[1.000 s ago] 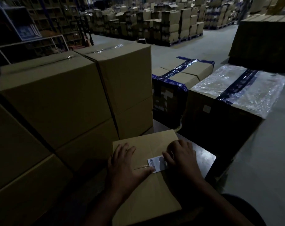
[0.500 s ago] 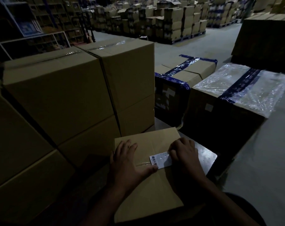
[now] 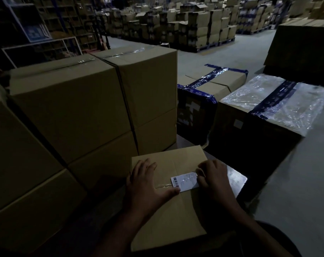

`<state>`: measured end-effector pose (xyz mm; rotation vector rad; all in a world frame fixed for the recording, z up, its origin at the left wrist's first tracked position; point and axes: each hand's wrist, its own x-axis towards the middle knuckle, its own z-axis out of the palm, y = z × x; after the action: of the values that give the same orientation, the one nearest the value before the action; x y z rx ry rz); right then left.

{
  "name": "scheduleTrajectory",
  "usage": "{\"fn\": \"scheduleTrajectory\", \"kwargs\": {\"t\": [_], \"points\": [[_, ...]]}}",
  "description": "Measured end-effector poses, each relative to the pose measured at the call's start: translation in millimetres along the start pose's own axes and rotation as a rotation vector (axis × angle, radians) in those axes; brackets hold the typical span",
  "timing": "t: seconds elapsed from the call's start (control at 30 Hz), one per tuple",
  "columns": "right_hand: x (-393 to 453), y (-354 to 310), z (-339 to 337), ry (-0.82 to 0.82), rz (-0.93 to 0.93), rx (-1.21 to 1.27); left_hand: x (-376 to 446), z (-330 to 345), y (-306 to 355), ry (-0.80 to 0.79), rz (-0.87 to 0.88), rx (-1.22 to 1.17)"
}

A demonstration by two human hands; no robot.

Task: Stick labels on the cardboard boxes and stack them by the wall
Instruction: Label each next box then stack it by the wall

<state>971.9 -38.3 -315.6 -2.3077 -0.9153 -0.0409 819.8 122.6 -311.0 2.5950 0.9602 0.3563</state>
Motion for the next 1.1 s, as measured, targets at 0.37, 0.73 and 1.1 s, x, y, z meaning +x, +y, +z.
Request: {"fn": "scheduleTrajectory", "kwargs": {"t": [0.37,0.73,1.1], "points": [[-8.3,-2.9,-2.2,-0.048,-0.030,-0.029,-25.8,0.3,9.9,0.027,-0.098,0.079],[-15.1,-12.5,3.3,0.028,-0.052,-0.062,-9.4,-2.5,14.5,-0.062,-0.028,0.141],[-9.0,-12.8,0.4,-0.044,-0.008,0.020,-9.7,1.3,14.1,-0.062,0.012,0.171]]}}
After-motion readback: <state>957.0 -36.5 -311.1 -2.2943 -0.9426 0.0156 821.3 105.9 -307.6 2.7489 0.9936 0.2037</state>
